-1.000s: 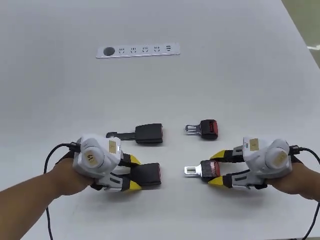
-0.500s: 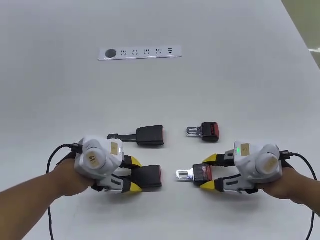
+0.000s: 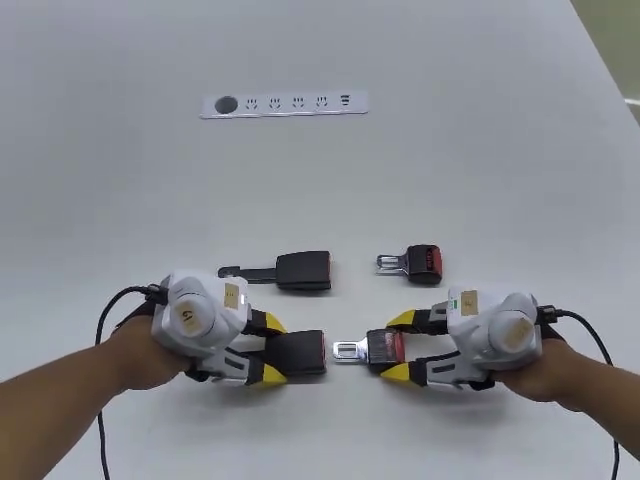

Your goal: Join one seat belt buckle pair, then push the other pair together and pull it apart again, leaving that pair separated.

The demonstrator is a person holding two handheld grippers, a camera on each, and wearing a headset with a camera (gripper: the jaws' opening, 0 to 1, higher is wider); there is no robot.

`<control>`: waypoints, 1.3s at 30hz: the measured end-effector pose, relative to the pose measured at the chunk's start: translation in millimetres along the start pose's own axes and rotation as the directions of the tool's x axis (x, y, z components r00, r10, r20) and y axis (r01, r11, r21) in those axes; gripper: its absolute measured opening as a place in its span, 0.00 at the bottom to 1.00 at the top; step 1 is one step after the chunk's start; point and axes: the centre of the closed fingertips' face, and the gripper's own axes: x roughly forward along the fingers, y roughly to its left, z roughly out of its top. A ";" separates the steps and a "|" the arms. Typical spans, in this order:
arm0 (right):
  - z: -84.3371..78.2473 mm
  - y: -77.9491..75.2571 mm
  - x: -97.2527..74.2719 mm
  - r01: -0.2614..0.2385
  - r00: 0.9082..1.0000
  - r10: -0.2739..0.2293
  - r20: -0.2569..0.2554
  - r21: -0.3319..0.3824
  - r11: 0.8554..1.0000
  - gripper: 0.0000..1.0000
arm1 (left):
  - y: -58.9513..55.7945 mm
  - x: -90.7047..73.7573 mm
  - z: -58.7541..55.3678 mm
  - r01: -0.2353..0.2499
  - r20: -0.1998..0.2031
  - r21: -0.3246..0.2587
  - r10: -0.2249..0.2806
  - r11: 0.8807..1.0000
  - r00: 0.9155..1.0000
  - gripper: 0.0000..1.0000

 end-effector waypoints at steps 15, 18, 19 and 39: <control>12.2 5.5 13.3 -0.010 1.000 0.010 -0.010 -0.040 0.999 0.33 | 0.4 0.2 -1.2 0.003 -0.004 0.000 -0.003 1.000 1.000 0.33; 16.2 10.0 19.3 -0.010 1.000 0.010 -0.017 -0.035 0.999 0.33 | 0.9 0.2 -2.8 0.007 -0.016 0.024 -0.007 1.000 1.000 0.33; 15.0 10.2 18.8 -0.011 1.000 0.010 -0.018 -0.042 0.999 0.33 | 1.1 0.2 -2.9 0.001 -0.015 0.013 -0.001 1.000 1.000 0.33; 17.8 8.4 38.9 0.008 0.999 -0.009 -0.036 -0.018 1.000 0.32 | 4.6 8.1 -5.8 0.002 0.004 -0.017 -0.002 1.000 1.000 0.32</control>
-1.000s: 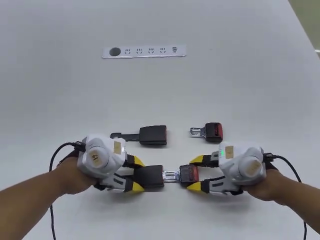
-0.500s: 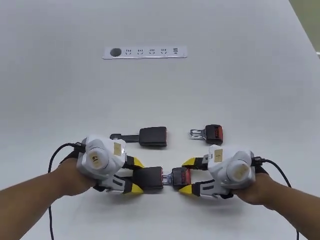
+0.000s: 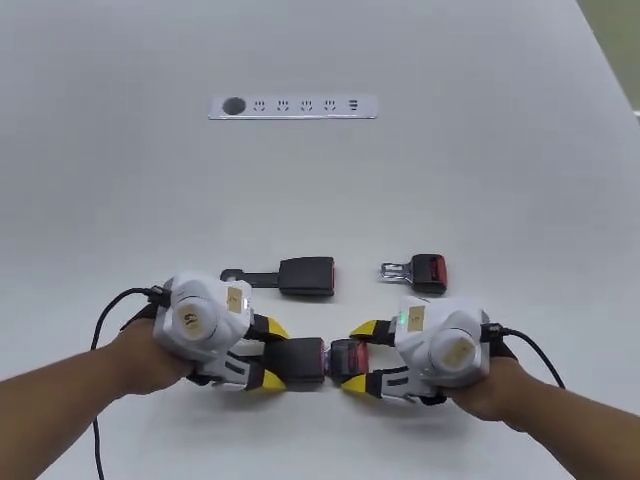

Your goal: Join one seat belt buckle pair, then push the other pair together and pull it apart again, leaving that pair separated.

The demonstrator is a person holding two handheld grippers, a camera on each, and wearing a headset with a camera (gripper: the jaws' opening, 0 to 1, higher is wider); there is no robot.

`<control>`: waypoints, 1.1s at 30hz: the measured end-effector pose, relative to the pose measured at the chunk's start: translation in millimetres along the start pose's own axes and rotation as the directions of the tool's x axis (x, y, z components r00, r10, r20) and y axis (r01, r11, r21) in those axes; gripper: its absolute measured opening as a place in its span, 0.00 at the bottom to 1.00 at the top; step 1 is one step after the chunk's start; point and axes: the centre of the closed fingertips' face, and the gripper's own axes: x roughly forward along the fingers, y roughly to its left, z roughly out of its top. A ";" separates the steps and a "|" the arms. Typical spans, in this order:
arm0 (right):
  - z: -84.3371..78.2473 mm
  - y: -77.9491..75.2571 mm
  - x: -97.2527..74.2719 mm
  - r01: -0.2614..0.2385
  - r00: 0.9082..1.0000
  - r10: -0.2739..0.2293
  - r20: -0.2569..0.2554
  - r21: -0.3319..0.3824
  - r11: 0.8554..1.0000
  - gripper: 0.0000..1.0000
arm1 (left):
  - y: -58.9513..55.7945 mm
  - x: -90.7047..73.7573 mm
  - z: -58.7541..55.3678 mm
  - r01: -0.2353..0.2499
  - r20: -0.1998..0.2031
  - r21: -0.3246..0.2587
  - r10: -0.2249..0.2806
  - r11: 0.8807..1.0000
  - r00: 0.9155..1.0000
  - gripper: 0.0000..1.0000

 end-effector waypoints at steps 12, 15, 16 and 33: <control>0.0 -3.0 -0.8 -0.012 0.999 0.012 0.051 -0.001 1.000 0.32 | 0.9 -4.8 2.5 0.008 0.051 0.025 -0.010 1.000 0.999 0.31; 2.0 -3.3 -1.1 -0.022 0.998 0.022 0.058 -0.009 1.000 0.31 | 2.3 -6.9 2.4 0.021 0.073 0.020 -0.022 1.000 0.997 0.31; 3.0 -1.1 -2.6 -0.023 0.998 0.024 0.060 -0.009 1.000 0.31 | 2.5 -6.9 2.6 0.026 0.075 0.020 -0.028 0.999 0.997 0.31; 5.7 4.9 -10.3 -0.028 0.993 0.028 0.116 -0.006 1.000 0.30 | -0.1 -9.1 8.3 0.070 0.179 -0.039 -0.062 0.997 0.982 0.30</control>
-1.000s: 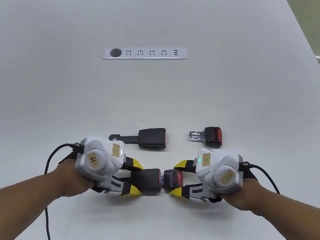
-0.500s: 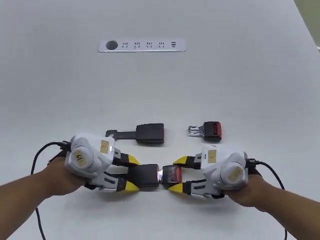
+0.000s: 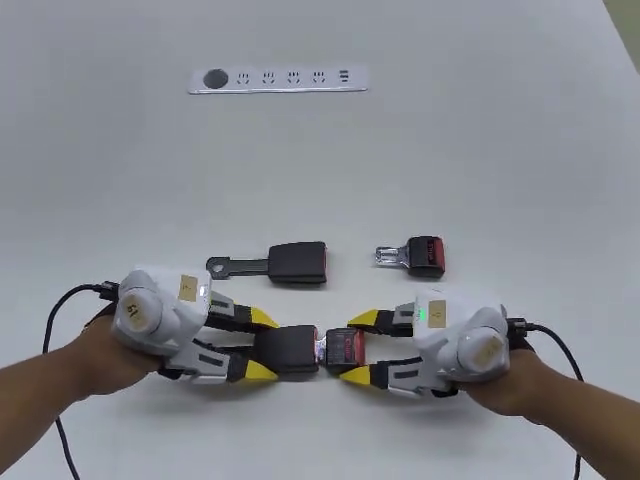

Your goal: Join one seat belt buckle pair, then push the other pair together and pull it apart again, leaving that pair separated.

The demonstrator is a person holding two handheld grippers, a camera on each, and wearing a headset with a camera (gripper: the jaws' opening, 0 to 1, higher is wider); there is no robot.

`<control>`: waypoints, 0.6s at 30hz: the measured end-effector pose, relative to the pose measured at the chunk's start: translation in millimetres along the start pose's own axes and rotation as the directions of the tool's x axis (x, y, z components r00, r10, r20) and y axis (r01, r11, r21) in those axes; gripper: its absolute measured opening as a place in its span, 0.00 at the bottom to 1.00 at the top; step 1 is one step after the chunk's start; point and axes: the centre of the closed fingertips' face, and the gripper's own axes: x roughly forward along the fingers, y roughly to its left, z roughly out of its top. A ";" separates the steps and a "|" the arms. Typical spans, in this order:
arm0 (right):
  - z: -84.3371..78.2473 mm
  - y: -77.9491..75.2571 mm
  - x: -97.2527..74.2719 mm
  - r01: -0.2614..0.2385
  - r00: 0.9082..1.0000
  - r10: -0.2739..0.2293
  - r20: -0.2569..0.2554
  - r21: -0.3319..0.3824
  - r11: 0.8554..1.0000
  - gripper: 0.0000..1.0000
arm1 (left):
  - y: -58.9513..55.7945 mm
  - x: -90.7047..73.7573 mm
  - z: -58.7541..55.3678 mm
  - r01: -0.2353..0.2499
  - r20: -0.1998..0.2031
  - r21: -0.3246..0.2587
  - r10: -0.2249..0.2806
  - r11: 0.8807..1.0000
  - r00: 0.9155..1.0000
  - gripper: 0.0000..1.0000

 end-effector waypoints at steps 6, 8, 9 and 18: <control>-0.5 0.0 -2.1 -0.003 1.000 0.003 0.013 0.005 1.000 0.30 | -0.3 1.8 2.4 0.019 -0.001 0.012 -0.019 1.000 1.000 0.30; -0.3 -0.3 -2.5 -0.003 1.000 0.003 0.013 0.005 1.000 0.30 | -1.0 1.8 3.6 0.020 0.003 0.009 -0.020 1.000 1.000 0.30; -0.6 -0.4 -3.1 -0.003 1.000 0.003 0.013 0.004 1.000 0.30 | -1.5 2.0 3.7 0.018 0.002 0.014 -0.019 1.000 1.000 0.30; -0.7 -0.8 -3.8 0.004 1.000 -0.004 -0.002 -0.009 1.000 0.32 | -4.1 3.1 6.5 0.009 -0.025 0.034 -0.008 0.999 1.000 0.31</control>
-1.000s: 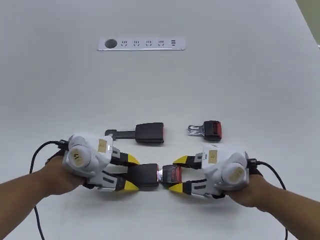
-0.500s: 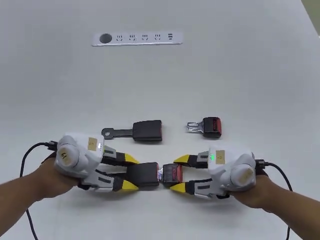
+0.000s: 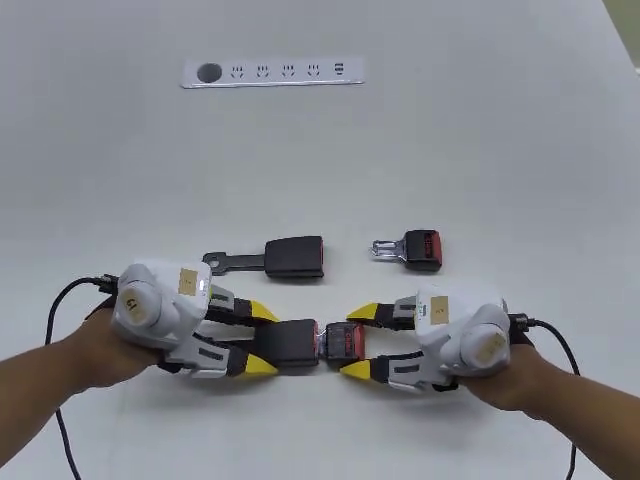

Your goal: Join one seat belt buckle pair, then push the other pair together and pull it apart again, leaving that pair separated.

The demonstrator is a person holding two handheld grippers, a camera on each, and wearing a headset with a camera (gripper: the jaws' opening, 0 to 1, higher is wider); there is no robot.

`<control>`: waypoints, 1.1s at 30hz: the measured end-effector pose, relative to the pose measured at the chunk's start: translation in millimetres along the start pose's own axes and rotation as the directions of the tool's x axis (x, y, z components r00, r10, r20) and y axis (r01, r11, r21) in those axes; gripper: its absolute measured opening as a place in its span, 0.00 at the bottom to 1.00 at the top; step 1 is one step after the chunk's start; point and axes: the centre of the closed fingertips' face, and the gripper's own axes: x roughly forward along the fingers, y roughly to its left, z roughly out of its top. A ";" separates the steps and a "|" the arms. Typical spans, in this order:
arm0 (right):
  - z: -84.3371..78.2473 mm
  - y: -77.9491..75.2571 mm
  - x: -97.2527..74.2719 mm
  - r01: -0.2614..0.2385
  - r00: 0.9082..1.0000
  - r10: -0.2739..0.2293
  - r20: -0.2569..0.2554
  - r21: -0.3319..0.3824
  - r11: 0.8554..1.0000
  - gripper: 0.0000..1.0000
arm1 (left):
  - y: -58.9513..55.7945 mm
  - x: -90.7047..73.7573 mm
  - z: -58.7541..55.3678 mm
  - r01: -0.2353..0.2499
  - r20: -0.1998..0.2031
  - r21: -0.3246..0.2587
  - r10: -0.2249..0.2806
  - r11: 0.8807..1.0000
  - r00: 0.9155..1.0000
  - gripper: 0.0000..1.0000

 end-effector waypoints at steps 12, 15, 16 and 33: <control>-0.2 -0.8 2.4 0.007 0.998 -0.010 -0.059 -0.046 0.999 0.34 | -0.5 3.0 -6.4 -0.019 -0.089 0.066 0.025 0.998 0.996 0.33; -0.6 -1.2 4.0 0.008 0.998 -0.009 -0.067 -0.017 1.000 0.34 | 1.0 2.9 -7.9 -0.028 -0.098 0.079 0.035 0.996 0.995 0.33; -0.4 -0.5 4.3 0.005 0.998 -0.006 -0.067 -0.020 1.000 0.35 | 1.8 2.7 -8.4 -0.029 -0.098 0.080 0.037 0.996 0.995 0.33; 17.9 -8.6 -10.3 0.075 0.997 -0.074 -0.035 0.018 0.997 0.68 | -7.8 -8.2 1.8 -0.089 -0.106 -0.024 0.086 0.996 0.991 0.72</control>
